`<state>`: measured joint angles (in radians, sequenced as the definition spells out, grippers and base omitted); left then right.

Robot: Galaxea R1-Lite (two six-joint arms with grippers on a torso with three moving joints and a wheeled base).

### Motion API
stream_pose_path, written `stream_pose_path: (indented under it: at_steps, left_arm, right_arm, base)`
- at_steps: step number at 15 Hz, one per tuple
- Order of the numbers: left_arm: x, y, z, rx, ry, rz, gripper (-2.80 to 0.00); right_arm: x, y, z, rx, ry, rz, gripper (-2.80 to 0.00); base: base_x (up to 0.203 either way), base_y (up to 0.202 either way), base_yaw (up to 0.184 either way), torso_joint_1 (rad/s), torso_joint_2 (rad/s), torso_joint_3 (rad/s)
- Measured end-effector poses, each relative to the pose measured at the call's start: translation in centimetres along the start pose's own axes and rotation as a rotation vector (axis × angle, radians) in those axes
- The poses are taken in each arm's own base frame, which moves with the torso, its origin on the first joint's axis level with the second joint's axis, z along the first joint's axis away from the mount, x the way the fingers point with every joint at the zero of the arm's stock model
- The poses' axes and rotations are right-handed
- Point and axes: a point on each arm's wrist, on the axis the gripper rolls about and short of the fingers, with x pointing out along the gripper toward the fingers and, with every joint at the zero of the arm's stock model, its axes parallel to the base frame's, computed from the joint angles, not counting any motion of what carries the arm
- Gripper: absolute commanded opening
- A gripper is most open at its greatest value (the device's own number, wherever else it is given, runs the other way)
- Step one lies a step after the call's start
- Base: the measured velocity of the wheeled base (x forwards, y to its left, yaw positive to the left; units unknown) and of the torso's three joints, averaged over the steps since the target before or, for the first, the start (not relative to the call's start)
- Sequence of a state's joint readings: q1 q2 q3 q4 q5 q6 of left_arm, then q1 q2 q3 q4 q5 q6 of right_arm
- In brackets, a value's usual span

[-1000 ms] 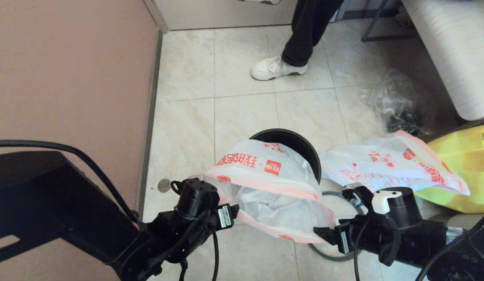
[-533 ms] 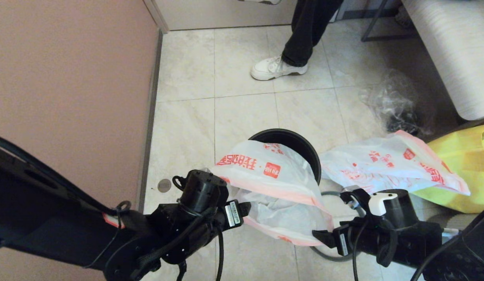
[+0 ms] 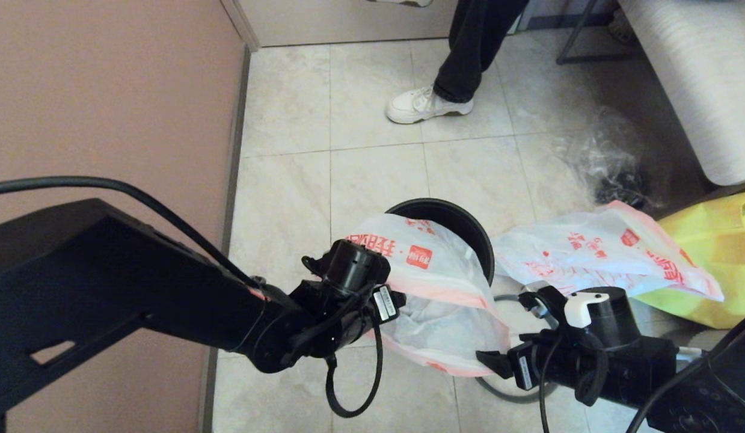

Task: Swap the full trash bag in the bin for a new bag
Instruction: Put the new garbage bag on the trash can

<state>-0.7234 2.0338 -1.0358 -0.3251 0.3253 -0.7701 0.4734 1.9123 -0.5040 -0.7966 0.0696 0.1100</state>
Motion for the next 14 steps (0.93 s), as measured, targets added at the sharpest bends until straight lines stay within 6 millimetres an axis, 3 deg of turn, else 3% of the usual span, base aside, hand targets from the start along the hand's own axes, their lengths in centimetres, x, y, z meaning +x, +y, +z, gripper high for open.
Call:
stream_pose_path:
  at_steps: [6,14]
  left_arm:
    - [3.3,-0.4,1.4,-0.054,-0.012,0.043,0.0]
    - [5.3,-1.0,1.6,-0.061,-0.04,0.053,0.0]
  right_arm:
    - [0.0,0.2,0.0,-0.004,-0.002,0.007,0.0]
    - [0.0,0.3,0.4,0.0,-0.033,0.015,0.0]
  base:
    - [0.0,0.0,0.0,0.0,0.0,0.0]
    - [0.0,0.0,0.0,0.0,0.0,0.0]
